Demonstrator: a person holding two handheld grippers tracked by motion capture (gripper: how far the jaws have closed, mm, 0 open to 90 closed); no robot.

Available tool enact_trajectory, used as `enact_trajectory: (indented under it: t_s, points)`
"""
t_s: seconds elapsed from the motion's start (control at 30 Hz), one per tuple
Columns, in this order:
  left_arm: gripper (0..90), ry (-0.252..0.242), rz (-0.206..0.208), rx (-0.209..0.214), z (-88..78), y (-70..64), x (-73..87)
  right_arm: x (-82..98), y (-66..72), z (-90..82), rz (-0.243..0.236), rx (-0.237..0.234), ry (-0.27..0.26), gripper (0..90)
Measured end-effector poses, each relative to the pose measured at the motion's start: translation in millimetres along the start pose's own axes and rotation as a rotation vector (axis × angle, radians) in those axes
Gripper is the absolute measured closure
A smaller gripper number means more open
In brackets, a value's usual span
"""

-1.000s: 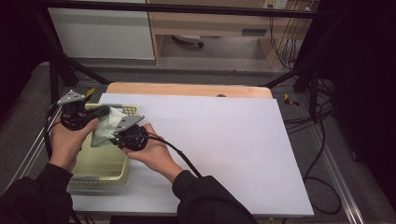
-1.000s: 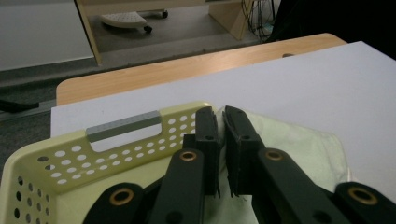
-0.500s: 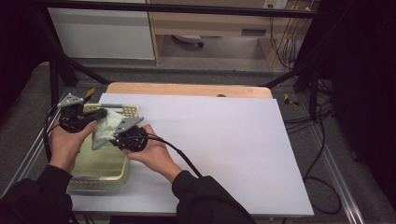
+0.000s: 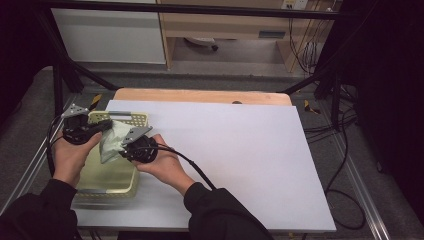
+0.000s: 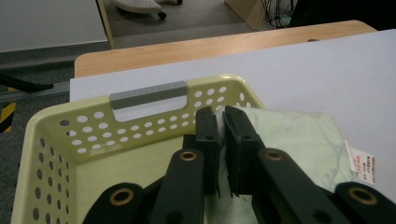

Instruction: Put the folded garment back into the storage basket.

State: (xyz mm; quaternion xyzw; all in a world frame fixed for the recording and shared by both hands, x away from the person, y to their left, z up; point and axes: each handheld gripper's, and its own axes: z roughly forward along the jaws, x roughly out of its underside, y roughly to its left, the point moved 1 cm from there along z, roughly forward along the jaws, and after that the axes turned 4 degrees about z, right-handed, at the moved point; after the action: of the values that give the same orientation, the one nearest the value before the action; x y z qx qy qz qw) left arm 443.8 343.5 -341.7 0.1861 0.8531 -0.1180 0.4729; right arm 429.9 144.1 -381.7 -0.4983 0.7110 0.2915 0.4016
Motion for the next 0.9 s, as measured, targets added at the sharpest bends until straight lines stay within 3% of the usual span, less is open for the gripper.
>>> enact_trajectory:
  t_s: [0.4,0.63,0.9]
  points:
    - [84.5,0.004,0.006,-0.005,-1.3,0.7,1.5,0.8,0.4,-0.2,0.002,0.002,0.003,84.6]
    - [84.5,0.007,-0.01,-0.011,0.4,3.9,7.5,-0.1,1.9,1.8,0.005,-0.001,-0.001,84.6]
    - [84.5,0.022,-0.013,-0.016,2.4,6.5,13.2,2.6,1.6,10.0,-0.017,0.004,0.038,84.6]
